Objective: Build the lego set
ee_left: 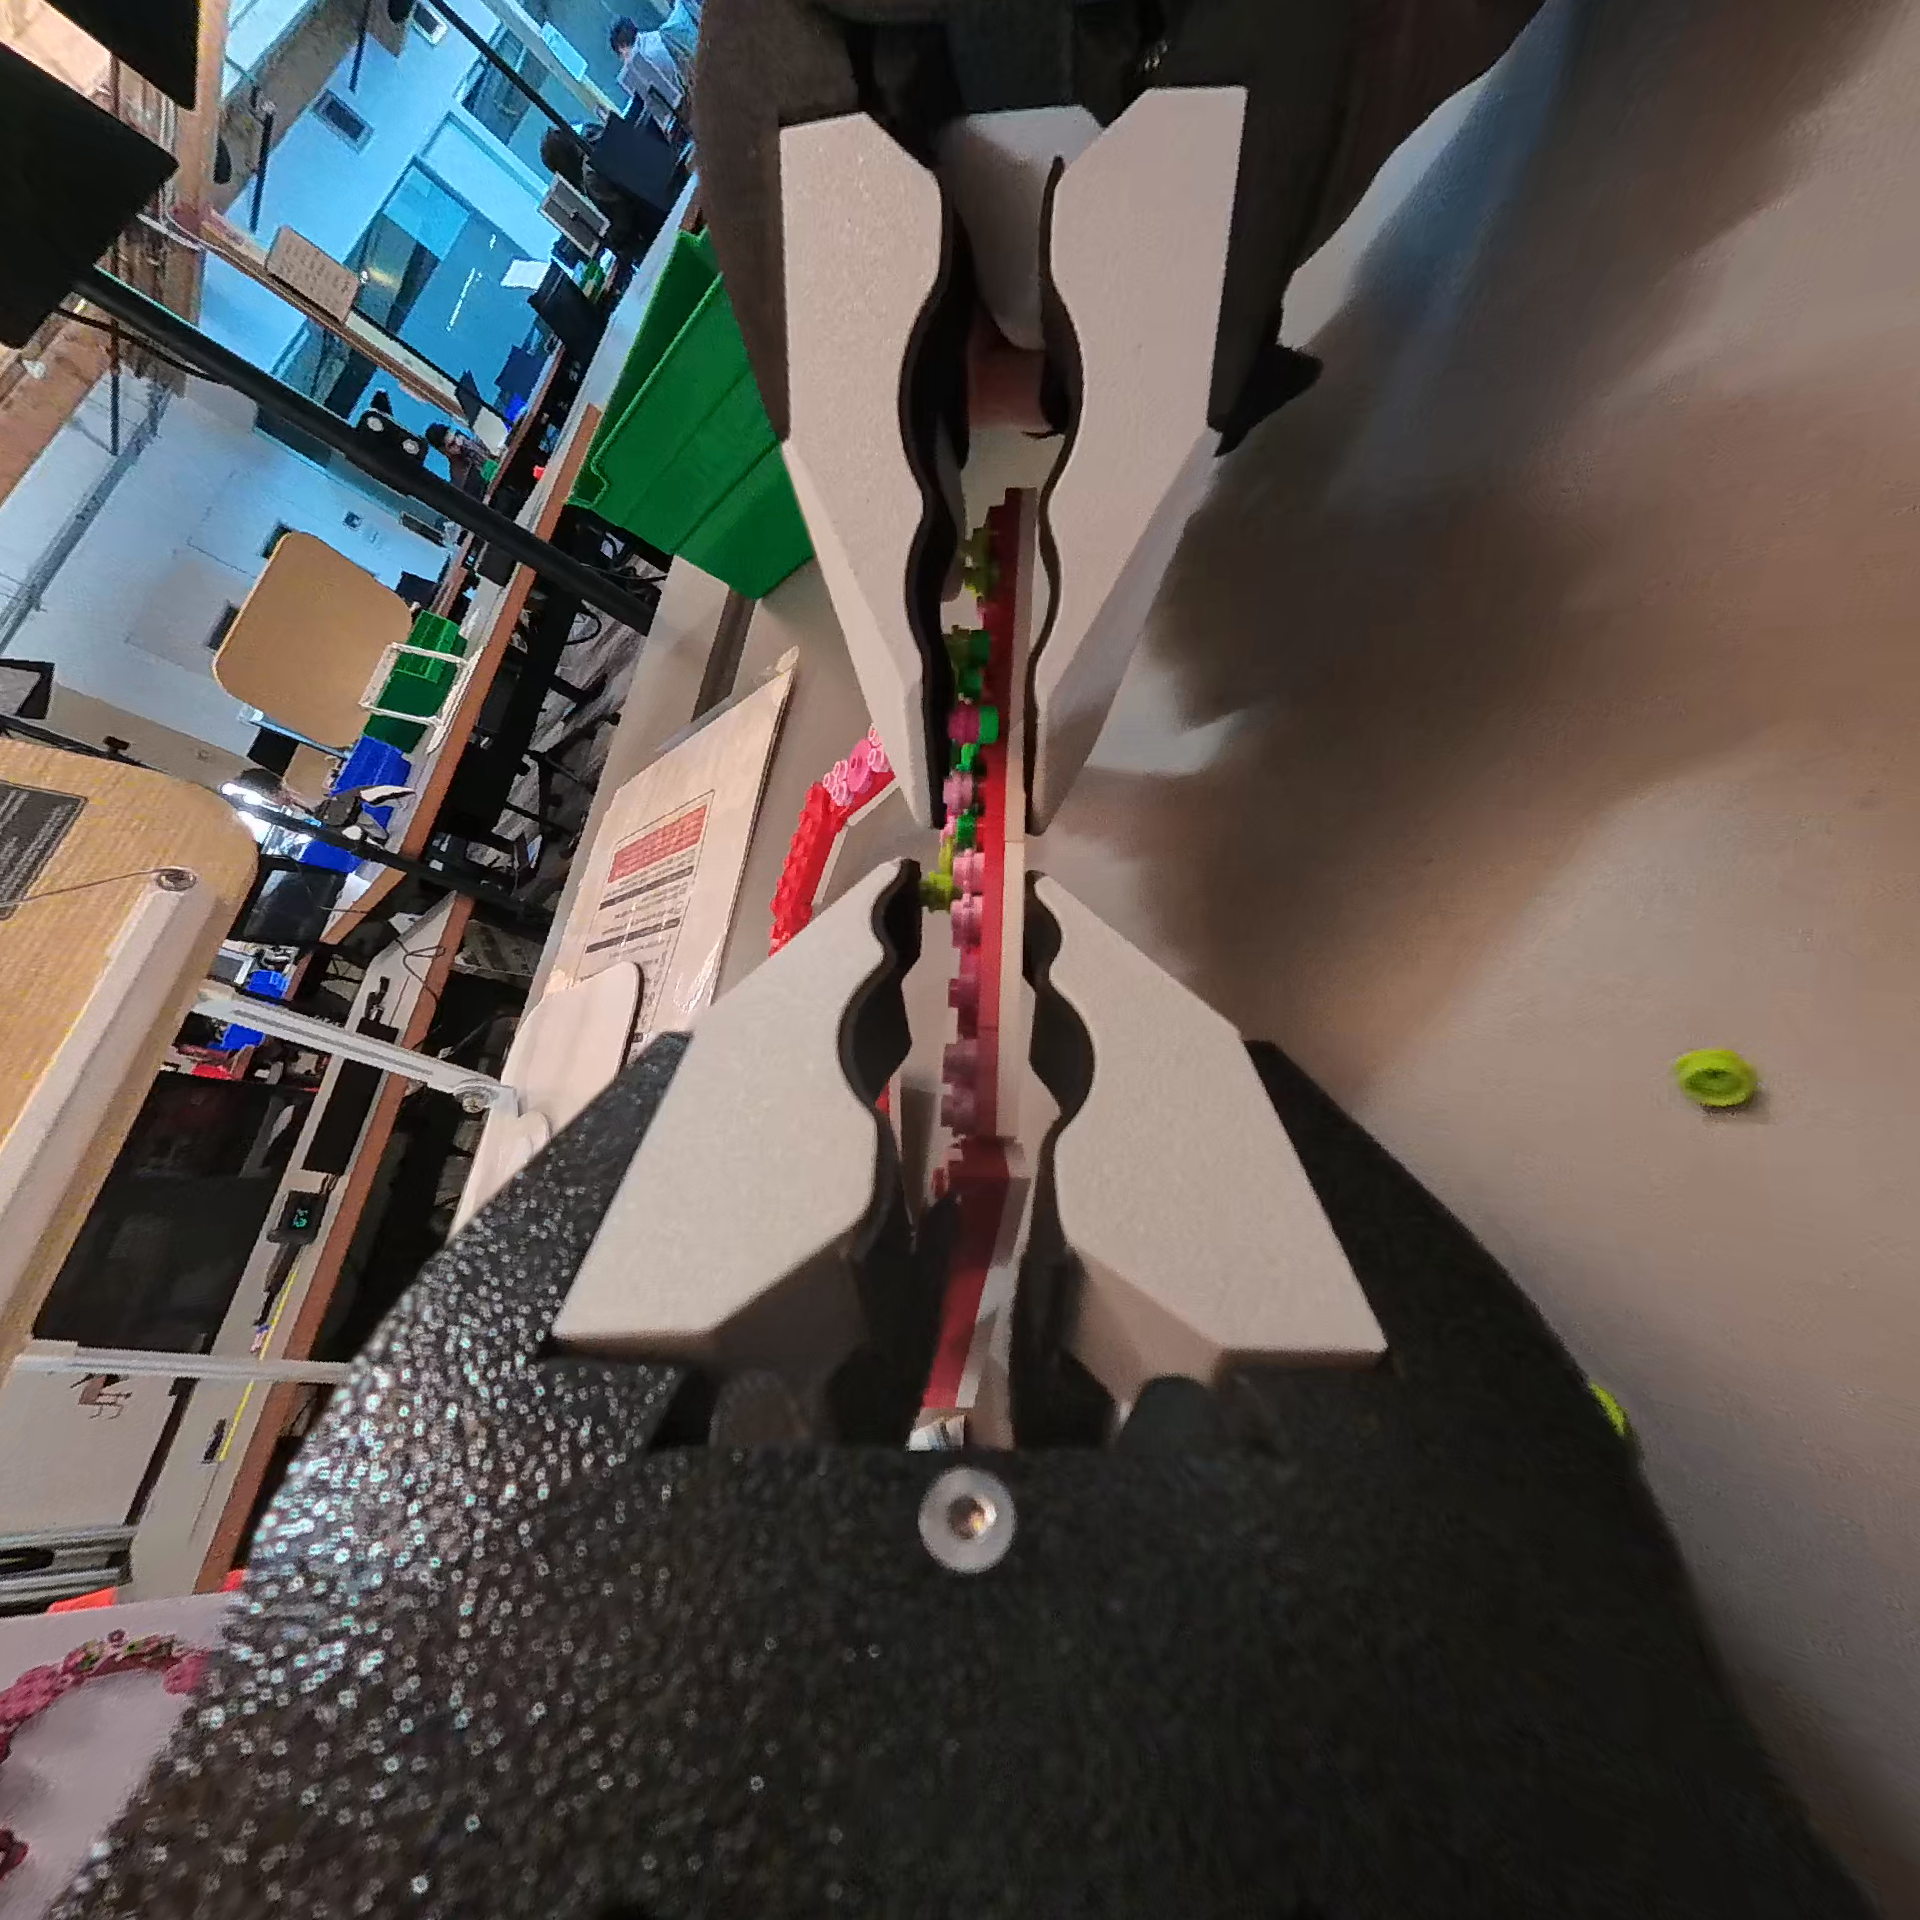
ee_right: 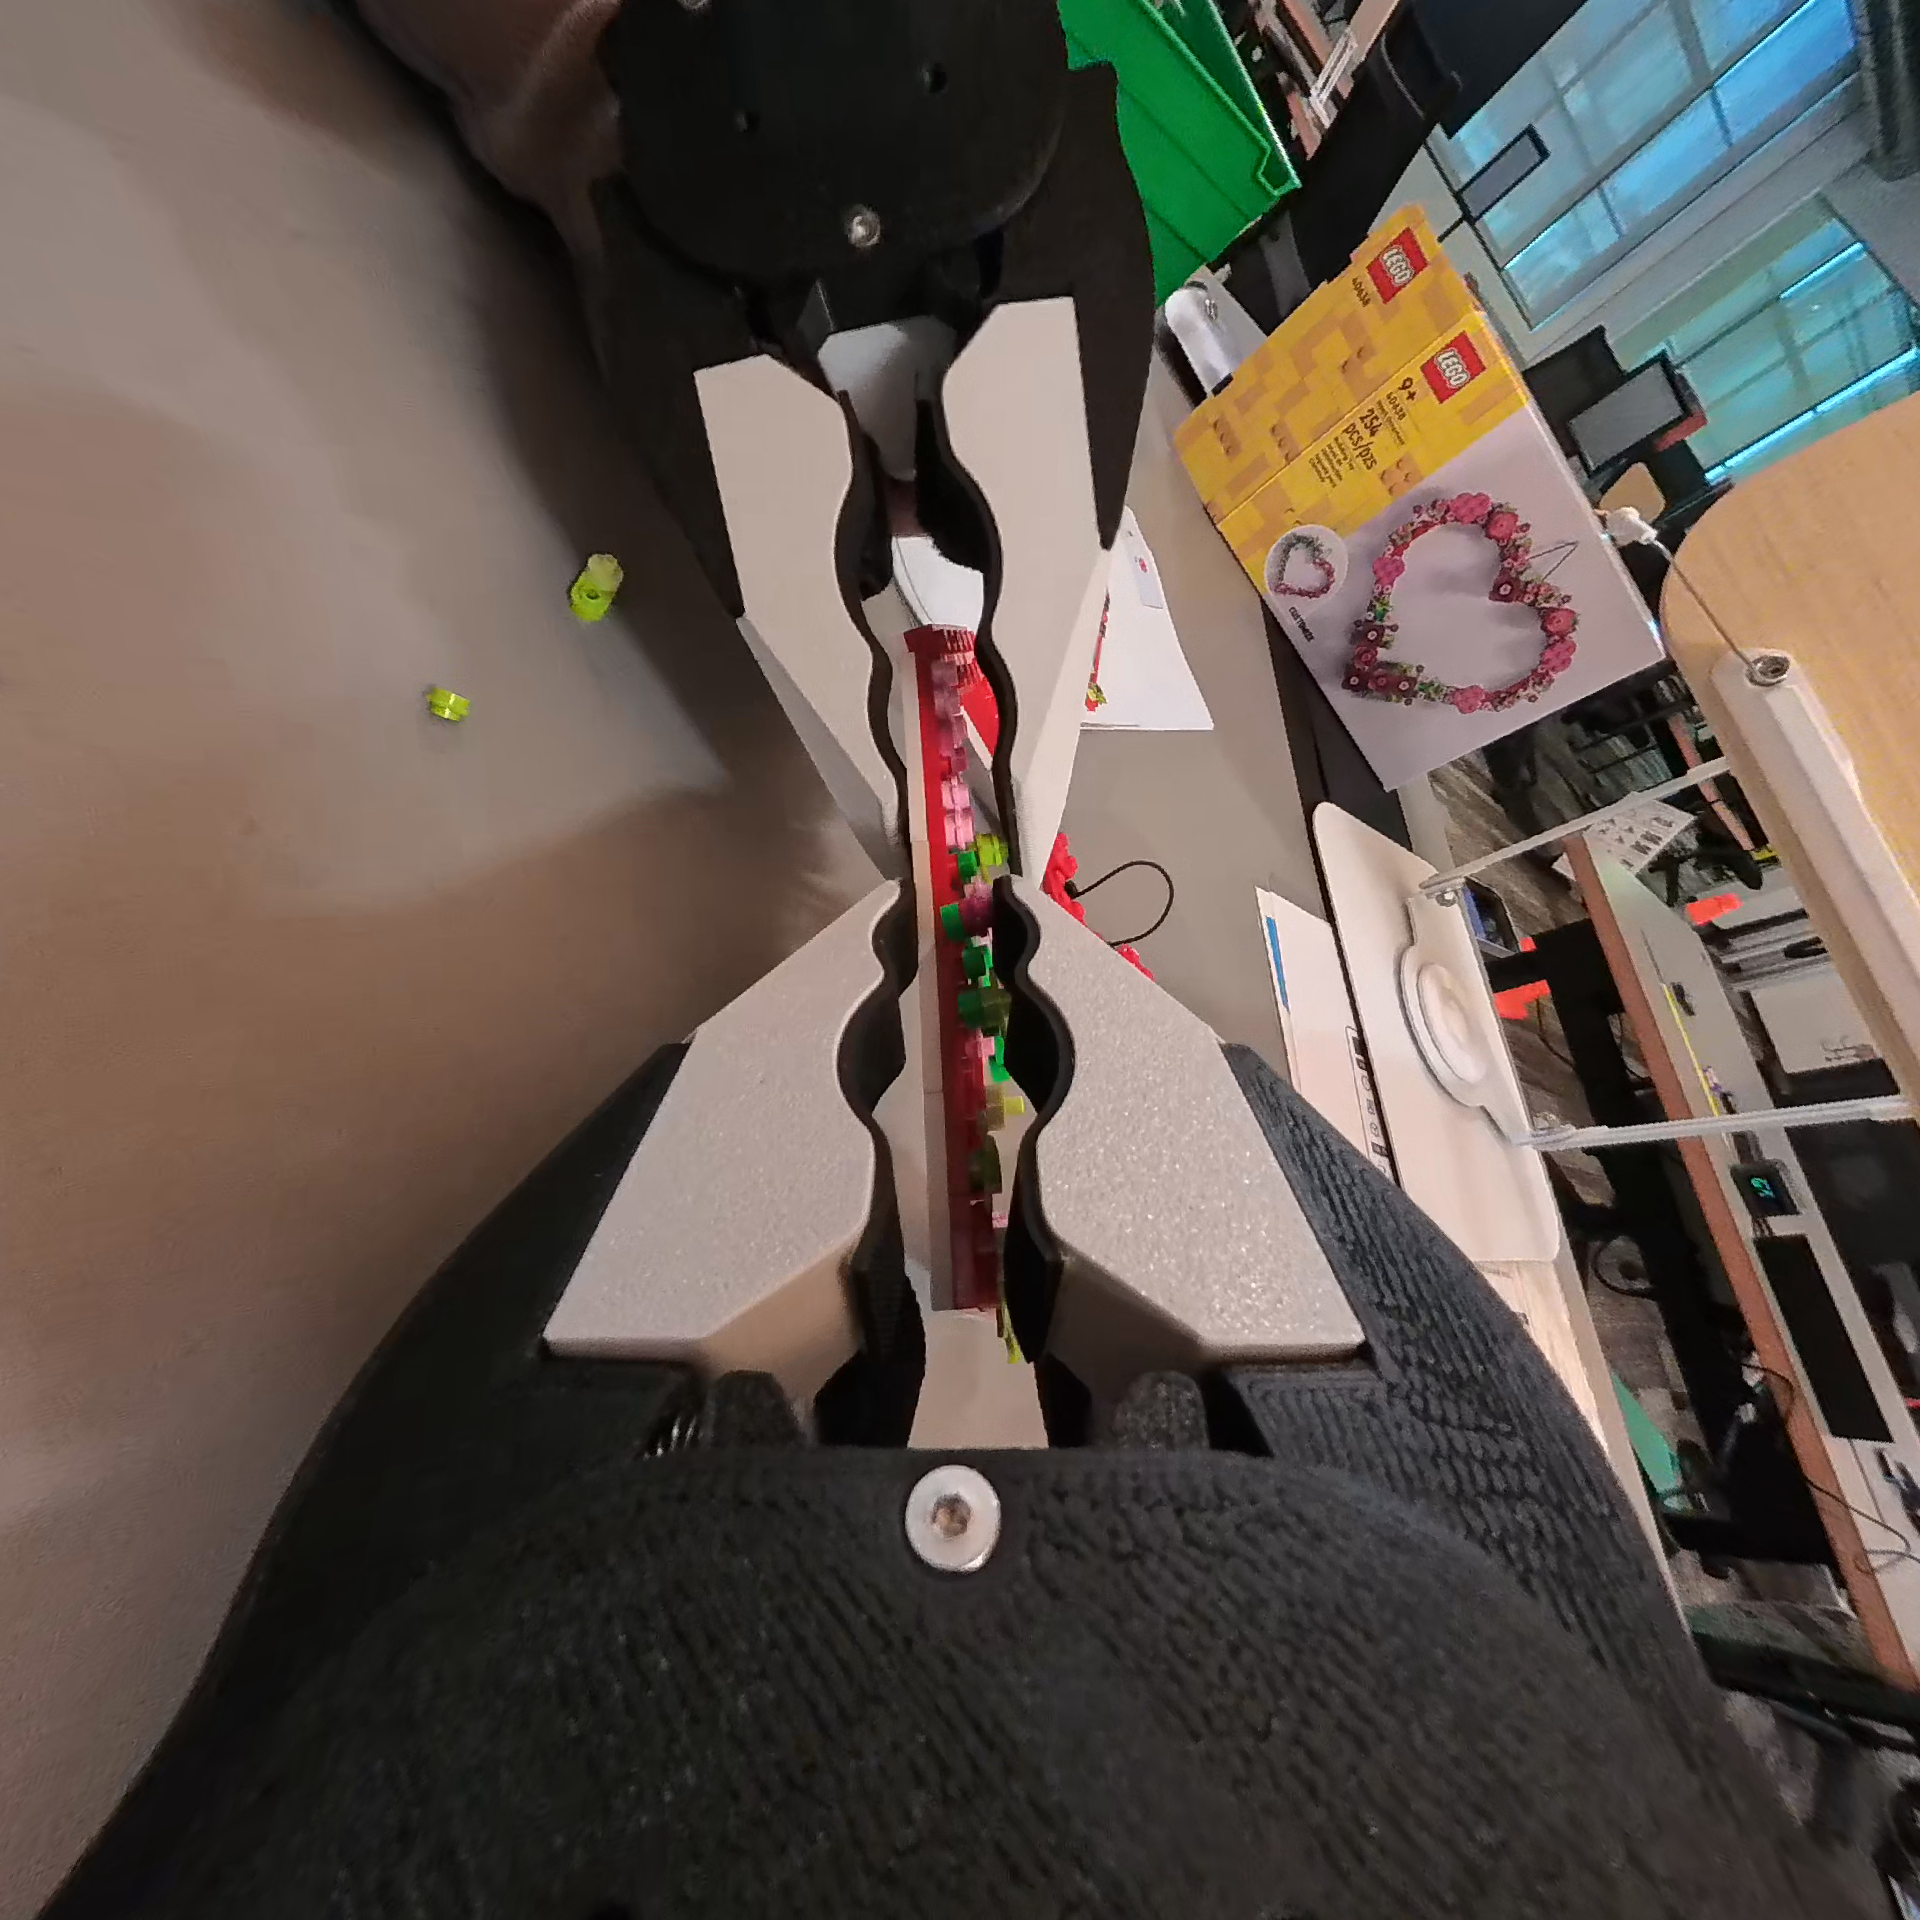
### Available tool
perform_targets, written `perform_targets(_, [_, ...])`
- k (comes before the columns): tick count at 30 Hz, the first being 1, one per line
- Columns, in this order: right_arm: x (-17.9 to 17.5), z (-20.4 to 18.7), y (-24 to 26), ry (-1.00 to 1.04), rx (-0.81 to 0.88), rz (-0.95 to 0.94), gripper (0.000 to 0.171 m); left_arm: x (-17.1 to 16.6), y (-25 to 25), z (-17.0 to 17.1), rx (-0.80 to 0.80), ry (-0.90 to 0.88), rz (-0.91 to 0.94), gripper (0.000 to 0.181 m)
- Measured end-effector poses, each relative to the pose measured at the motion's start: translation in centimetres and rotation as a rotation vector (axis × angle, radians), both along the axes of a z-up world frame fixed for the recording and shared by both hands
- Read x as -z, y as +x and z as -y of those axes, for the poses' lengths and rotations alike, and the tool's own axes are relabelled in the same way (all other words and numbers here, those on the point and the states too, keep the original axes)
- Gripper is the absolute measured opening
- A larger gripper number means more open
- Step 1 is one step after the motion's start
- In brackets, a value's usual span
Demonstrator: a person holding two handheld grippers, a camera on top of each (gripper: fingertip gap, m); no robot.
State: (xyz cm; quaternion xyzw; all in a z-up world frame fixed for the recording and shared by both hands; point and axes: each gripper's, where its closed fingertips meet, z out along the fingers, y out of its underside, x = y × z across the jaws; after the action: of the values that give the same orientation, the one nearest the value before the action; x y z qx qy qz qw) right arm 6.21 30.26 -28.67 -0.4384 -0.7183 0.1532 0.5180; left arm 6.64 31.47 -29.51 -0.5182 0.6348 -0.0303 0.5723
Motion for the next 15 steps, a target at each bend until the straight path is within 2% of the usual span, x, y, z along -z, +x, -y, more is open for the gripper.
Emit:
perform_targets(5, [-0.07,-0.02,0.01,0.052,0.004,0.000,0.013,-0.08,0.00,-0.04,-0.003,-0.002,0.002,0.016])
perform_targets(15, [0.12,0.09,0.07,0.364,0.016,0.076,0.012,0.08,0.02,0.01,-0.005,0.002,-0.017,0.016])
